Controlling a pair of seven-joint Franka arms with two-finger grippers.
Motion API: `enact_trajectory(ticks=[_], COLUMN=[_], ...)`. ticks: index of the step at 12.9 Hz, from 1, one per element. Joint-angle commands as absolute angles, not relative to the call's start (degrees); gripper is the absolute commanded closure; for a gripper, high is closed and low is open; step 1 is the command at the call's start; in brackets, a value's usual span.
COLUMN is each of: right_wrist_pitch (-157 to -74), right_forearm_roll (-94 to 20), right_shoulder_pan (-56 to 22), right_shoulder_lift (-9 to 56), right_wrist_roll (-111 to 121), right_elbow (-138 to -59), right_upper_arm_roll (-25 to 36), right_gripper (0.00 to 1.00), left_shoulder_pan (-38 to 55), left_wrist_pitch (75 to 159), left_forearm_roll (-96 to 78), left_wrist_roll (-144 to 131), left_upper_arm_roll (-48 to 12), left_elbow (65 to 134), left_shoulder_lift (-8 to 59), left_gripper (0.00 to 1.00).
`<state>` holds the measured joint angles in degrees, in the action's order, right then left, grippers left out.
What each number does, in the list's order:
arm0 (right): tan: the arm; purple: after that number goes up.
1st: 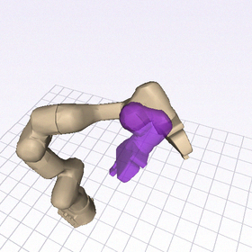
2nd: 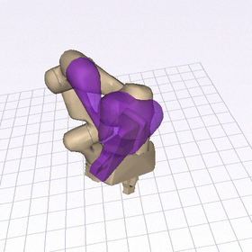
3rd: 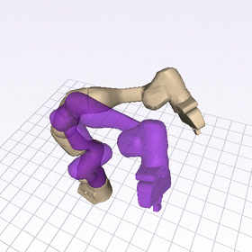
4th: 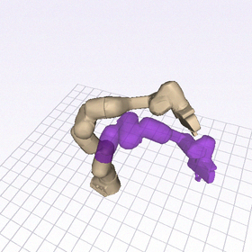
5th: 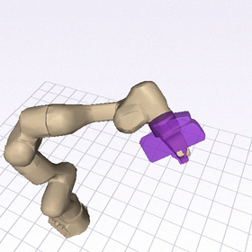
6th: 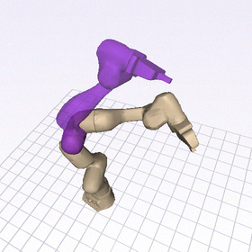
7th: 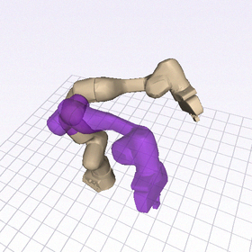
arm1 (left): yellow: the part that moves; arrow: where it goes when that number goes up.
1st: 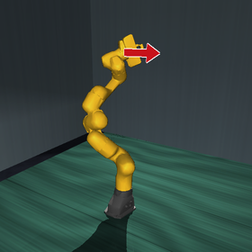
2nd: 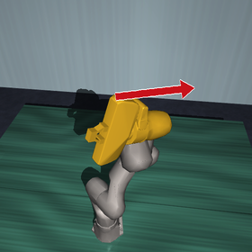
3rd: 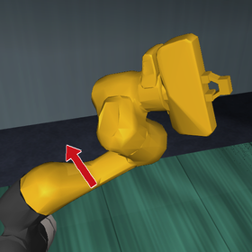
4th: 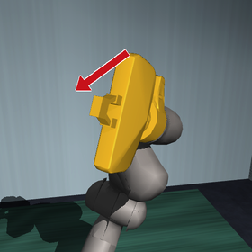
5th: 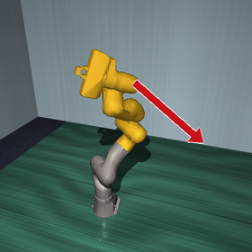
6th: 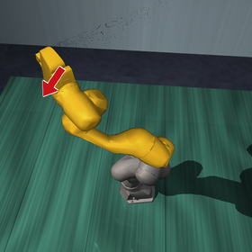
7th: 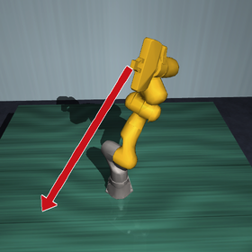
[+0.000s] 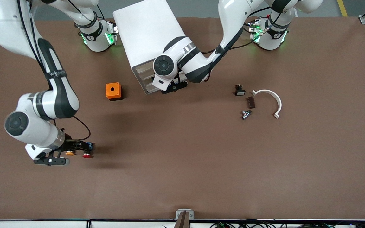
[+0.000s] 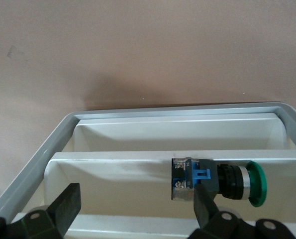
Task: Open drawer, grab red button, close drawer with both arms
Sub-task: 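Push the drawer shut with the left gripper while the right gripper places the button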
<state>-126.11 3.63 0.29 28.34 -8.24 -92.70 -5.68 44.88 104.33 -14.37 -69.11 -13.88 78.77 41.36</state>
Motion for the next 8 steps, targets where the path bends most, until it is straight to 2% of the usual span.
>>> enact_trajectory(ticks=[1,6,8], right_wrist_pitch=[-123.4,-119.3,-113.9], right_forearm_roll=[2.7,2.8,2.8], right_shoulder_pan=[-1.1,-1.3,-1.7], right_shoulder_lift=[21.0,11.6,7.9], right_wrist_roll=[-7.6,-9.2,-10.6], right_elbow=[-95.0,-95.1,-94.8], right_upper_arm_roll=[-4.2,-3.4,-3.1], right_gripper=[0.0,0.0,0.0], left_shoulder_pan=[41.6,27.4,21.3], left_wrist_pitch=[103.8,102.7,102.7], left_forearm_roll=[-13.9,-5.1,-1.3], left_wrist_roll=[-70.0,-67.3,-61.8], left_upper_arm_roll=[-12.6,-12.6,-12.6], left_elbow=[79.1,78.8,78.8], left_shoulder_lift=[38.4,31.3,28.4], left_gripper=[0.0,0.0,0.0])
